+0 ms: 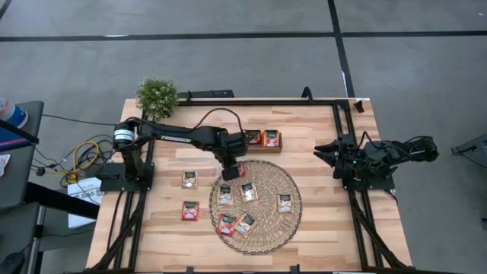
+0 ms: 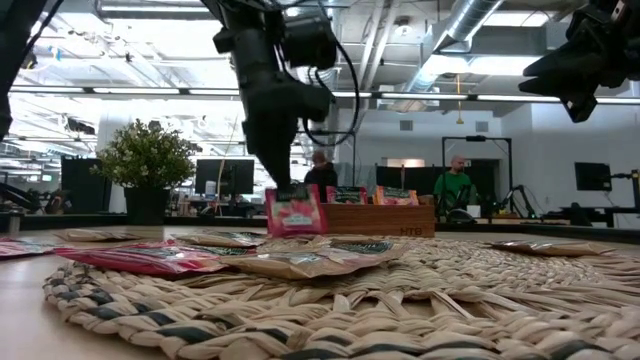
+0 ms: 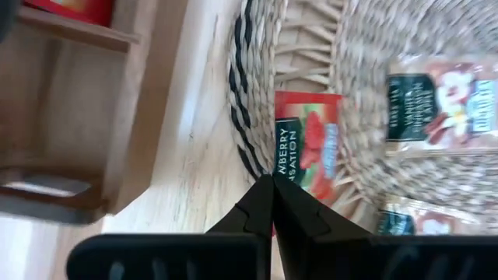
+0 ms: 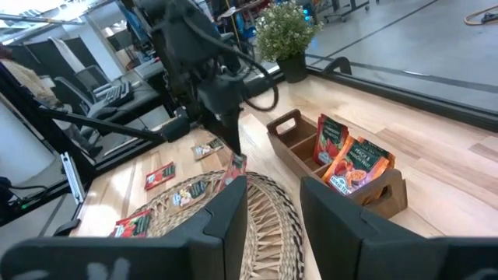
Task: Pick & Place Tea
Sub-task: Put the red tea bag in the middle of the wooden organizer
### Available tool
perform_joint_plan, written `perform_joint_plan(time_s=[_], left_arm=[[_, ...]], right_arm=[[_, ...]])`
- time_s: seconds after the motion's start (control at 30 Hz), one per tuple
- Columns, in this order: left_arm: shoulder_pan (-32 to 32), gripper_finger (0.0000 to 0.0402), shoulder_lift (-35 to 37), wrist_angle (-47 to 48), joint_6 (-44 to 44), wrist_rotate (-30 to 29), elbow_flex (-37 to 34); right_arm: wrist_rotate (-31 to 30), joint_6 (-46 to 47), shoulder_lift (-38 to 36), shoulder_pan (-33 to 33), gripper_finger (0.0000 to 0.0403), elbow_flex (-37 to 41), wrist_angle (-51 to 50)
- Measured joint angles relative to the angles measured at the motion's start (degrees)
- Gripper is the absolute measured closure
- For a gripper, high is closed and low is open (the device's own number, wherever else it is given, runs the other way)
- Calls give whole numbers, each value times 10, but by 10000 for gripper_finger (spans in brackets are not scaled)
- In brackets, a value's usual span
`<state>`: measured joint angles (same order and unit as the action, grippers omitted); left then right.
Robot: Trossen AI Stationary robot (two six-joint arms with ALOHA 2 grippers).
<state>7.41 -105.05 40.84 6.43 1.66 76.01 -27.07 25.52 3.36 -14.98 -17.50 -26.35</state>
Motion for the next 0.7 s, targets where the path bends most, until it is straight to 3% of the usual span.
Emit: perform_joint_plan(time_s=[0.2,0.7], left_arm=[[-11,402,38,17,8,-11,16],[-8,401,38,36,-86,-130,198]], right_arm=[[0,0,0,0,290,0,0],[-2,0,0,0,290,0,0]])
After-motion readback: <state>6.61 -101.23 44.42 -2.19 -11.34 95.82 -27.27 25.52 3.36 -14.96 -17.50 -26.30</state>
